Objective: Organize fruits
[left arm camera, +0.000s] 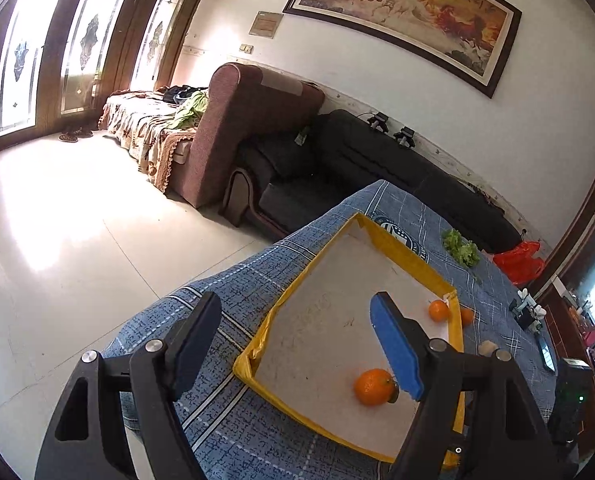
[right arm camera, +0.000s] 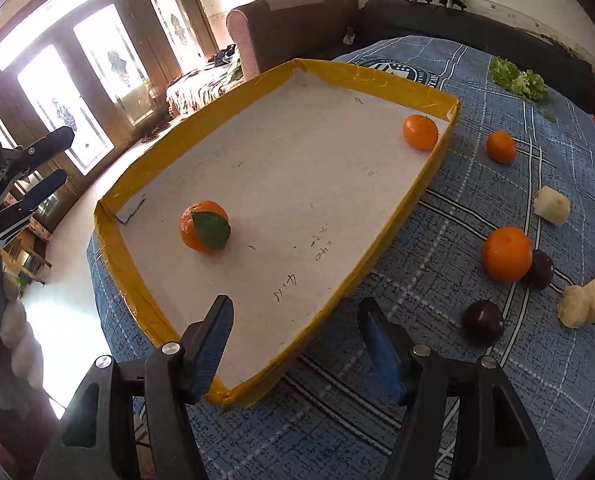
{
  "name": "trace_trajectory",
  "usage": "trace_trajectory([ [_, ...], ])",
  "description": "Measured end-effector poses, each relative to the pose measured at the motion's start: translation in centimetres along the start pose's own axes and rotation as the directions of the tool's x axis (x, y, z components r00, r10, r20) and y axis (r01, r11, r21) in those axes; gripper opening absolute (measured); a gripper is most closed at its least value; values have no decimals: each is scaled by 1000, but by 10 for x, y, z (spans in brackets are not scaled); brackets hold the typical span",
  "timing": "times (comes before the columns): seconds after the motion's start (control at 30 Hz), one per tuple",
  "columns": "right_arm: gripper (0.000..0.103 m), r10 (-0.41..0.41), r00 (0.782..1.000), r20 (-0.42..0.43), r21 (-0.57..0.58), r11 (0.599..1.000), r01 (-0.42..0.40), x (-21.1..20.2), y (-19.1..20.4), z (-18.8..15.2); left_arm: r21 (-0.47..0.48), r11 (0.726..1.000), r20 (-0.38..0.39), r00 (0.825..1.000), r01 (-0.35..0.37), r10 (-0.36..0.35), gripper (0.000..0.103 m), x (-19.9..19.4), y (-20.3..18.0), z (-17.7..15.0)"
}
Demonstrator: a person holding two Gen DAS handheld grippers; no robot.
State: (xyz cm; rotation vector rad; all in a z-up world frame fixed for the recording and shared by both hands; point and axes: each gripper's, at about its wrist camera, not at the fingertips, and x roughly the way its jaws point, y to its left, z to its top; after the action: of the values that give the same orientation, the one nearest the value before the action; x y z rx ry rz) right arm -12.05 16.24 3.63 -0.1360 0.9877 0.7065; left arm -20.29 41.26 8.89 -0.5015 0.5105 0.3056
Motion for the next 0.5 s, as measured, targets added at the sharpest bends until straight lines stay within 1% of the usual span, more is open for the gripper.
trace_trajectory([
  [0.13,71,-12,1000,0,-30,999,12,-6,-3,-2,-5,1000,-25,1000,2,-2,76,15,2,1],
  [0.23,71,-2,1000,3,-47,999,2,-8,-1,-3,-8,1000,-38,999,-1,1,76,20,3,0],
  [0.37,71,2,1000,2,-55,998,-2,-9,0,-7,-7,1000,-37,999,-2,1,76,17,0,0],
  [0.5,71,-19,1000,22,-41,999,20,-20,-5,-13,20,999,-20,1000,24,-24,76,3,-19,-1],
])
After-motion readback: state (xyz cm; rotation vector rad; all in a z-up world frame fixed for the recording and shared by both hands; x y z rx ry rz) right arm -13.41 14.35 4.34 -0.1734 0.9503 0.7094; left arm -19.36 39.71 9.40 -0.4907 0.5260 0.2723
